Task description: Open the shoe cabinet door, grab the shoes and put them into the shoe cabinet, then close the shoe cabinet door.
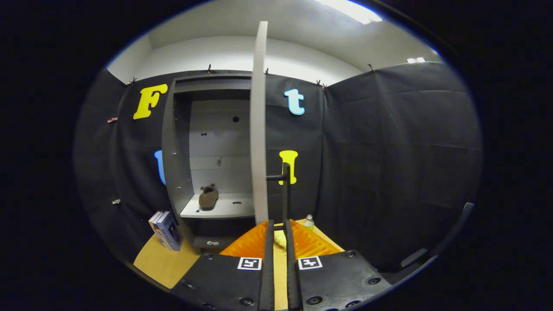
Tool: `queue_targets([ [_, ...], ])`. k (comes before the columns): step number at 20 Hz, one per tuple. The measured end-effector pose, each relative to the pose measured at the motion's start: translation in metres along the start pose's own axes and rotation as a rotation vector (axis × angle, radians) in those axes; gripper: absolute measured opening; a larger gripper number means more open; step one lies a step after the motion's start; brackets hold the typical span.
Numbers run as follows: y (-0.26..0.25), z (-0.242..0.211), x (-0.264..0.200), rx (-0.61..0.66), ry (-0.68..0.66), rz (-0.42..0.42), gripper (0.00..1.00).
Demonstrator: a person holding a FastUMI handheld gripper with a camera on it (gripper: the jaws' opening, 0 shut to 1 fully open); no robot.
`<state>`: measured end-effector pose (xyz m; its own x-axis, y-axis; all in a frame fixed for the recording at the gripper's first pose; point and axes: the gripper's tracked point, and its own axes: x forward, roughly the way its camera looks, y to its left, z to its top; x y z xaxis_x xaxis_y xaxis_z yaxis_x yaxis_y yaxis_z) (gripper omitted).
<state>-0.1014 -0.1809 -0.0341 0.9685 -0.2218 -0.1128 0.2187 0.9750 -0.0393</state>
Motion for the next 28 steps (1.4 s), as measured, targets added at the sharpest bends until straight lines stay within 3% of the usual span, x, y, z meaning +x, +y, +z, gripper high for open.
queue_targets([
  [5,0.011,-0.03,0.003,0.018,0.077,0.054,0.16],
  [14,0.095,-0.181,0.015,0.049,0.491,0.22,0.16],
  [24,0.151,-0.343,0.018,-0.031,0.857,0.24,0.16],
  [28,0.172,-0.393,0.022,-0.101,0.931,0.263,0.16],
])
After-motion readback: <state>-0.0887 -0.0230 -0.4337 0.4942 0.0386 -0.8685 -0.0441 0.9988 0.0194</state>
